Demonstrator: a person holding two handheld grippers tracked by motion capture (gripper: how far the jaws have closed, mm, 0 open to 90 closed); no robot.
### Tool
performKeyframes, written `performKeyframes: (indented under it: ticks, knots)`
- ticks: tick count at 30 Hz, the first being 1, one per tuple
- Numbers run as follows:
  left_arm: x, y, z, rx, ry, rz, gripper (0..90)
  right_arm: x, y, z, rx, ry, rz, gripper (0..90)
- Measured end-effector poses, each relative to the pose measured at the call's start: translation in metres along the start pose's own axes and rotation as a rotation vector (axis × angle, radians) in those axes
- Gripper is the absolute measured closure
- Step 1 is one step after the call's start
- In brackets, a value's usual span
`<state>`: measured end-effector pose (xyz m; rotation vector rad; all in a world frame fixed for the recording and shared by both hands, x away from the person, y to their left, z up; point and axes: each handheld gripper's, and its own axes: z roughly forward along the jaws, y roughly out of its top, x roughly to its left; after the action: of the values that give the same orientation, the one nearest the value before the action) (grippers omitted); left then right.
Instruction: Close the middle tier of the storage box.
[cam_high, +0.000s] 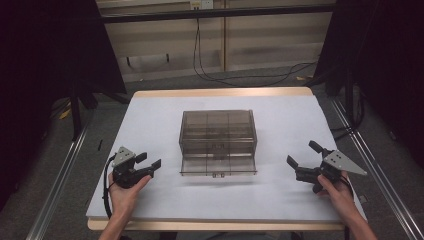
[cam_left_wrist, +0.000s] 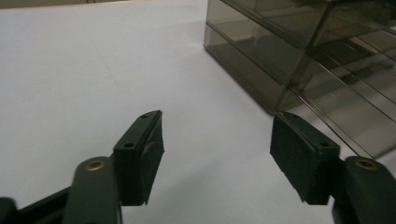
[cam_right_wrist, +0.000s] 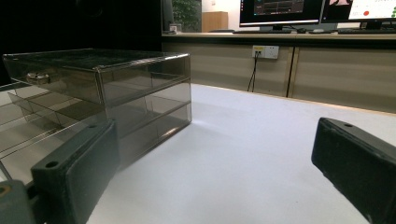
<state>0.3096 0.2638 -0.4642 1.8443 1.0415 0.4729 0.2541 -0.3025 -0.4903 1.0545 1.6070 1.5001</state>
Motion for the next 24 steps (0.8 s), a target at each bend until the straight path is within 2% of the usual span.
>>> performKeyframes:
  ticks: [2,3,5,8,12,14,16,17,19,22,24]
  knots:
    - [0.000,0.000,-0.001,0.011,0.006,0.001,34.2,0.000,0.000,0.000,0.000,0.001,-0.006,0.7]
    - [0.001,-0.001,0.000,0.026,0.000,-0.019,34.7,0.001,0.000,0.000,-0.002,0.004,-0.010,0.7]
    - [0.001,-0.001,0.000,0.037,0.000,-0.012,34.7,0.001,0.000,0.000,-0.003,0.003,-0.008,0.7]
    - [0.000,-0.001,0.000,0.072,-0.031,-0.020,40.4,0.001,0.000,0.000,-0.003,0.004,-0.012,0.8]
    - [-0.003,-0.001,-0.003,0.088,-0.058,-0.017,53.4,0.001,0.000,0.000,-0.005,0.002,-0.009,0.7]
    - [-0.005,-0.001,-0.005,0.093,-0.085,-0.009,60.0,0.001,0.000,0.000,-0.004,0.004,-0.013,0.7]
    - [-0.010,0.000,-0.007,0.080,-0.125,-0.021,64.7,0.001,0.000,0.000,-0.005,0.002,-0.008,0.7]
    - [-0.011,0.000,-0.009,0.064,-0.126,-0.032,67.8,0.001,0.000,0.000,-0.005,0.002,-0.009,0.7]
    - [-0.015,0.002,-0.013,0.041,-0.114,-0.017,70.9,0.001,0.000,0.000,-0.005,0.002,-0.010,0.7]
    - [-0.020,0.006,-0.018,0.011,-0.136,-0.002,78.2,0.001,0.000,0.000,-0.004,0.005,-0.013,0.7]
    - [-0.022,0.007,-0.018,0.007,-0.147,-0.002,81.3,0.001,0.000,0.000,-0.004,0.005,-0.013,0.8]
